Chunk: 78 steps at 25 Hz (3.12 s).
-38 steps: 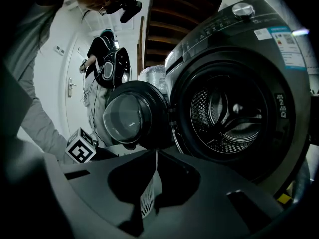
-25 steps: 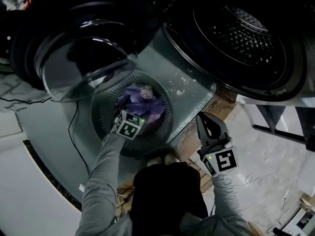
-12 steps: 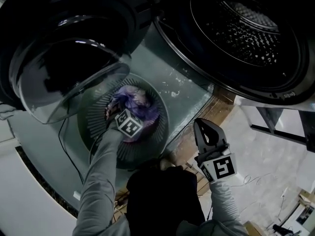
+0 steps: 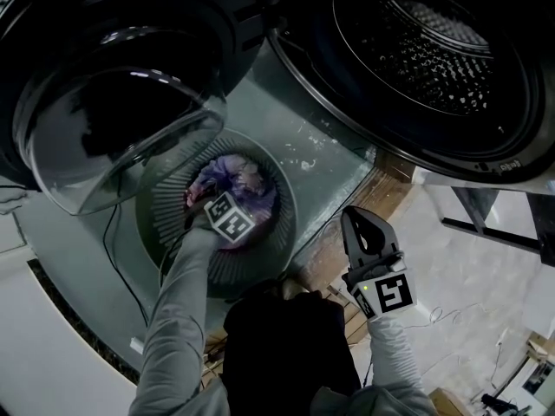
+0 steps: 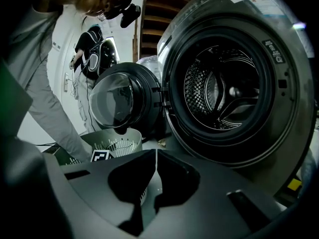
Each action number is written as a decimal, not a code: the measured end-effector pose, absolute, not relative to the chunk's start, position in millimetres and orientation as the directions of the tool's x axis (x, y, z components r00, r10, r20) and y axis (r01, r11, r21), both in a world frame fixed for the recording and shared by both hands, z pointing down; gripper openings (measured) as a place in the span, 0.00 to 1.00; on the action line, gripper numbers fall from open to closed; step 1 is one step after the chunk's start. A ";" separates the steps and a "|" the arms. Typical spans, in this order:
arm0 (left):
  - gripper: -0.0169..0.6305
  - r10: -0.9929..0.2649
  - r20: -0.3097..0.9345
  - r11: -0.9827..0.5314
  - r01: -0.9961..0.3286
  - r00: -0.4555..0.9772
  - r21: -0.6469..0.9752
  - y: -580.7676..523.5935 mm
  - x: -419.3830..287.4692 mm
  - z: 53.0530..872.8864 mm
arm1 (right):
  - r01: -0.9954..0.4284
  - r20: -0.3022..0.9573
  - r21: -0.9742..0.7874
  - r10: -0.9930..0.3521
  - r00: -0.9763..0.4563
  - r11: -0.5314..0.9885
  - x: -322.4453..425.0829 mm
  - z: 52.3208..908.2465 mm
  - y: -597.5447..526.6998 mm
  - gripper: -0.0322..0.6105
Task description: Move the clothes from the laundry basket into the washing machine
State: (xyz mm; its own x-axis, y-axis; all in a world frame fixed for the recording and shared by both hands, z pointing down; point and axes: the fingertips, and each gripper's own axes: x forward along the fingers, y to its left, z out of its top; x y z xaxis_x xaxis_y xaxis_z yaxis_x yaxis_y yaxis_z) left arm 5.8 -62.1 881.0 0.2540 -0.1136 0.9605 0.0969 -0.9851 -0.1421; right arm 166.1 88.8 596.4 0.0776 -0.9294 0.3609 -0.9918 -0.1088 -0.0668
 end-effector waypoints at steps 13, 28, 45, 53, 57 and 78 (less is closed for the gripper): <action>0.23 -0.180 0.876 -0.983 -0.061 0.448 -0.171 -68.1 1.7 757.9 | -0.986 0.375 -0.102 -0.923 0.083 -0.130 152.4 536.3 102.1 0.09; 0.22 -0.240 0.739 -0.971 -0.139 0.629 -0.197 -25.9 -8.8 549.8 | -0.978 0.389 -0.115 -0.914 0.115 -0.172 129.1 393.4 143.5 0.09; 0.22 -0.188 0.606 -0.966 -0.036 0.772 -0.254 -18.6 28.4 464.5 | -0.943 0.358 -0.116 -0.899 0.254 -0.312 131.5 375.9 158.9 0.09; 0.22 -0.173 0.534 -0.977 -0.076 0.828 -0.198 -7.1 60.7 445.3 | -0.934 0.373 -0.109 -0.885 0.280 -0.342 135.2 377.1 174.7 0.09; 0.22 -0.158 0.508 -0.980 -0.071 0.847 -0.186 1.8 84.2 443.0 | -0.930 0.378 -0.100 -0.878 0.294 -0.354 143.9 381.4 181.6 0.09; 0.22 -0.148 0.315 -0.989 -0.143 0.937 -0.039 -18.8 255.2 441.8 | -0.942 0.396 -0.094 -0.880 0.261 -0.322 221.0 430.0 150.3 0.09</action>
